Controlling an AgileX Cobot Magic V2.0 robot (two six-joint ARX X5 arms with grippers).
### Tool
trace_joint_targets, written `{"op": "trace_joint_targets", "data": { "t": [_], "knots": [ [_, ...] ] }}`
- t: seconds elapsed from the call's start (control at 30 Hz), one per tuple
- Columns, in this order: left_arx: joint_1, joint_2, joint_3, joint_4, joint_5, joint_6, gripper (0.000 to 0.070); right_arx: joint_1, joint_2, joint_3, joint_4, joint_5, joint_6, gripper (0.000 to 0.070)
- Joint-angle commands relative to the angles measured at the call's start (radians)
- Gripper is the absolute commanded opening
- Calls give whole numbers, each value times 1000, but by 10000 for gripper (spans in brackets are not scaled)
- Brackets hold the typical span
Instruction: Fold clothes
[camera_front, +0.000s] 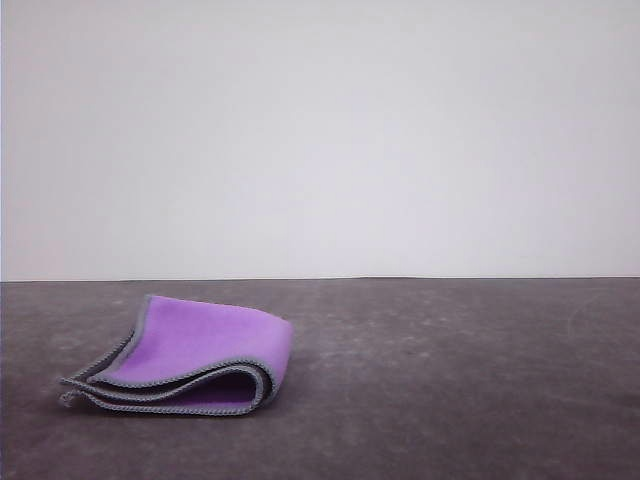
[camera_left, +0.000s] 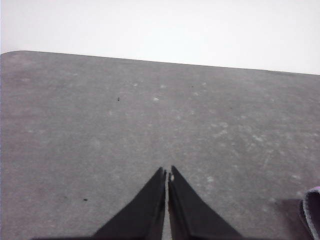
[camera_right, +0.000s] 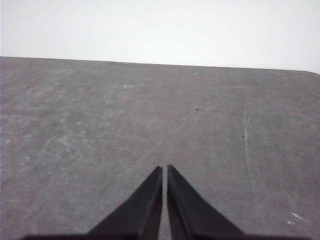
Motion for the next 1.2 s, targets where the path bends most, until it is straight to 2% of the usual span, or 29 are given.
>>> {"op": "trace_joint_targets", "data": {
  "t": [0.0,1.17],
  "knots": [
    [1,-1,-20,9,-2,-4,0,0,1,-3,13,0,7,14],
    [1,-1,-20,9,-2,-4,0,0,1,-3,13,0,7,14]
  ]
}}
